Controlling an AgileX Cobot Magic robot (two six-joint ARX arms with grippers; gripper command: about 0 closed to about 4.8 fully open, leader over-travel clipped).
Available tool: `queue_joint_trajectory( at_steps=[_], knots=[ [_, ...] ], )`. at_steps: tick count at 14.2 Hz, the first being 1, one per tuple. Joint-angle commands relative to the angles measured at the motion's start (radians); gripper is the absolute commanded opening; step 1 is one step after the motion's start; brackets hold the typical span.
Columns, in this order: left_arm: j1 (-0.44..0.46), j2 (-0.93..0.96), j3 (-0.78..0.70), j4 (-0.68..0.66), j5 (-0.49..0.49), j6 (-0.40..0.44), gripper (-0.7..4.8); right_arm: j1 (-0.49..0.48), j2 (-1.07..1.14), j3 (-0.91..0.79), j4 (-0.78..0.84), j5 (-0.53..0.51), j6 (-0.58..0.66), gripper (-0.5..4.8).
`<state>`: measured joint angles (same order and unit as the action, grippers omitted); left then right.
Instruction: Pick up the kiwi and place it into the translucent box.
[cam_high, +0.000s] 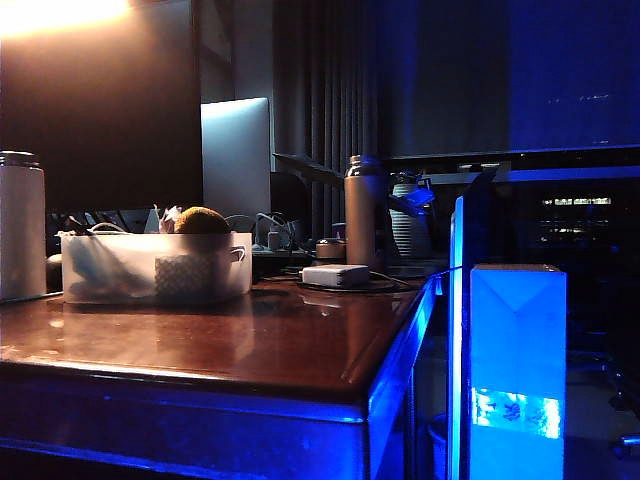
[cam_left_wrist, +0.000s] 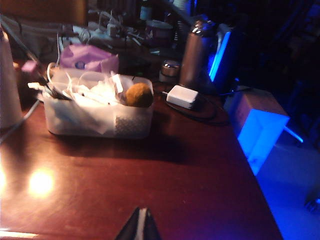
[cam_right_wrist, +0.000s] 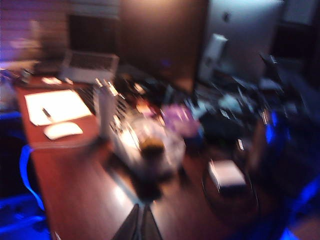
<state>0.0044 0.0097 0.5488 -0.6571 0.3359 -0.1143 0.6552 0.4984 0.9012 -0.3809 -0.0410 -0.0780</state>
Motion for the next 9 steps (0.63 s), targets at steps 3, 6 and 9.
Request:
queue_joint_trajectory(
  at_steps=[3,6,9],
  knots=[
    [0.0,0.001,-0.171,0.261,-0.046,-0.04,0.13,-0.001,-0.225,-0.404,0.126,0.07,0.009,-0.05],
    [0.0,0.001,-0.3,0.377,-0.072,-0.045,0.12,0.0,-0.344,-0.605,0.199,0.169,0.061,-0.05],
    [0.0,0.001,-0.4,0.443,-0.104,-0.073,0.12,0.0,-0.401,-0.735,0.206,0.201,0.084,-0.05]
  ],
)
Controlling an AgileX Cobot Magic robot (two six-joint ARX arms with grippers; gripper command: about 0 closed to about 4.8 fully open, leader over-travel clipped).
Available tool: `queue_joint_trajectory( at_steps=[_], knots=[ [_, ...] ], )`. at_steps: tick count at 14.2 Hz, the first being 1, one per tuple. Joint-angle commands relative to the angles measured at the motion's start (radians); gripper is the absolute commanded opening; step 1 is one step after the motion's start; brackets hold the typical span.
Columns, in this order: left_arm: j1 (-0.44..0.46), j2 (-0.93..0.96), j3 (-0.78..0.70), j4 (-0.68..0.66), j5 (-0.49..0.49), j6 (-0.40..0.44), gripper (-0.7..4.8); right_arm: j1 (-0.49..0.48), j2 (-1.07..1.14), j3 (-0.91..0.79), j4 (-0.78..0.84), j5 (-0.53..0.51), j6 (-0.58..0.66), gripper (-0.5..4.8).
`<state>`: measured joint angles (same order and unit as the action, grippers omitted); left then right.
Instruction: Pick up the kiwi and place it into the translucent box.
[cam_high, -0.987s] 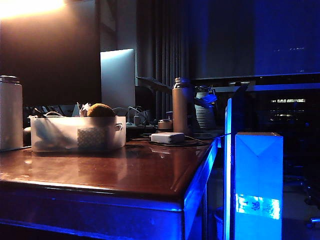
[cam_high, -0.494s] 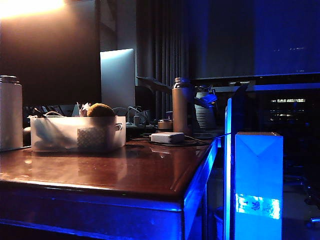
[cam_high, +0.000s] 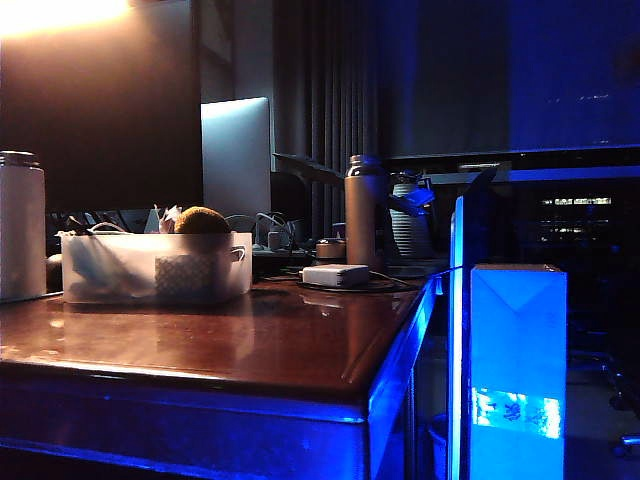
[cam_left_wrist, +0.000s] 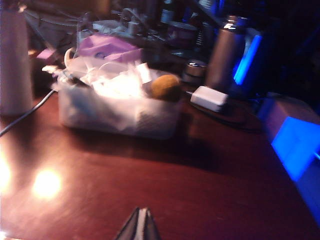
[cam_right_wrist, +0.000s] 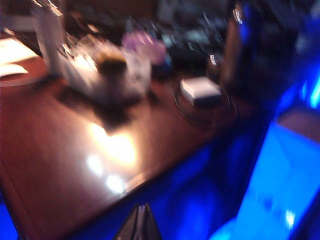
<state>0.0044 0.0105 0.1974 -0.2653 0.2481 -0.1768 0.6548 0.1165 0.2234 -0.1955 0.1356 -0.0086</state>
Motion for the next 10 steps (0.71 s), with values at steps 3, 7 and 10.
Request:
queue_joint_trajectory(
  at_steps=[3,7,10],
  knots=[
    [0.0,0.001,-0.135,0.096,-0.026,0.045,0.13,0.001,-0.022,-0.14,0.015,0.02,0.017,-0.05],
    [0.0,0.001,-0.19,0.108,-0.024,0.122,0.13,0.0,-0.022,-0.206,0.013,0.021,0.063,-0.05],
    [0.0,0.001,-0.191,0.103,-0.065,0.162,0.13,0.0,-0.02,-0.208,0.013,0.023,0.069,-0.05]
  ],
)
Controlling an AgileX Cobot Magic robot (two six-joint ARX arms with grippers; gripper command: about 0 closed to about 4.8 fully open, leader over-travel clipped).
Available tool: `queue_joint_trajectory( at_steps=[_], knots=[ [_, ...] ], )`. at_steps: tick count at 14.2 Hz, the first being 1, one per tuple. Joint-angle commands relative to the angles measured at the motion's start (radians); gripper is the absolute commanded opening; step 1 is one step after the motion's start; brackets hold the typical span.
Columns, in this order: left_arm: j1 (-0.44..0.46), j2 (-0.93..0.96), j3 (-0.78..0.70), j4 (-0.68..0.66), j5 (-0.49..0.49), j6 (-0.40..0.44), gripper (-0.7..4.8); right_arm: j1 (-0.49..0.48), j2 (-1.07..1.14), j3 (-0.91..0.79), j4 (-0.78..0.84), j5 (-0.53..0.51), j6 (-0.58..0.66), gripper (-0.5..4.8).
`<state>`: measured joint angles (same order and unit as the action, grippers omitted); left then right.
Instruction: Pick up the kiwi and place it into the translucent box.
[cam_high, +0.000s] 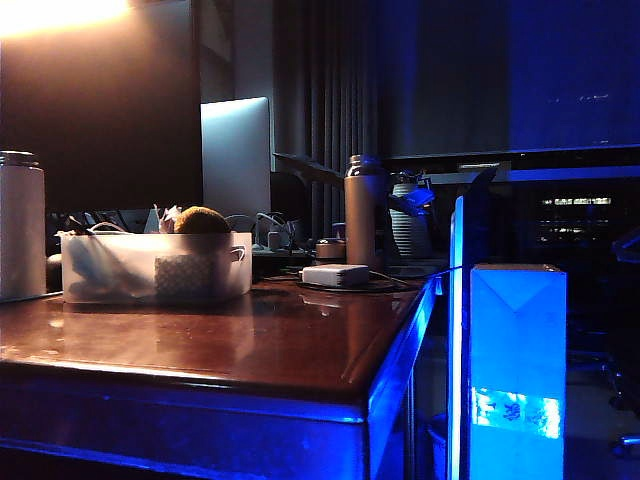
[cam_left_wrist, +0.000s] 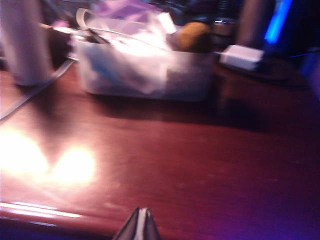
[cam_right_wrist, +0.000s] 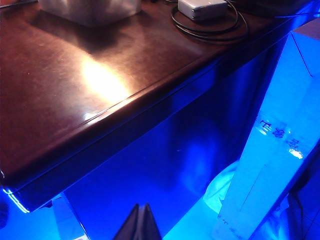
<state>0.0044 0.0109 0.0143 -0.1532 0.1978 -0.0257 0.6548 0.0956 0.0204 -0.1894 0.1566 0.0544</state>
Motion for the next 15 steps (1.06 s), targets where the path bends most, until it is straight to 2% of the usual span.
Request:
queue_joint_trajectory(
  at_steps=[1,15],
  knots=[
    [0.0,0.0,-0.008,-0.009,-0.014,0.011,0.19,0.0,0.0,-0.005,0.007,-0.002,0.006,-0.05],
    [-0.041,0.0,-0.008,-0.009,-0.018,0.008,0.24,0.0,0.0,-0.004,0.007,-0.001,0.005,-0.05]
  ],
)
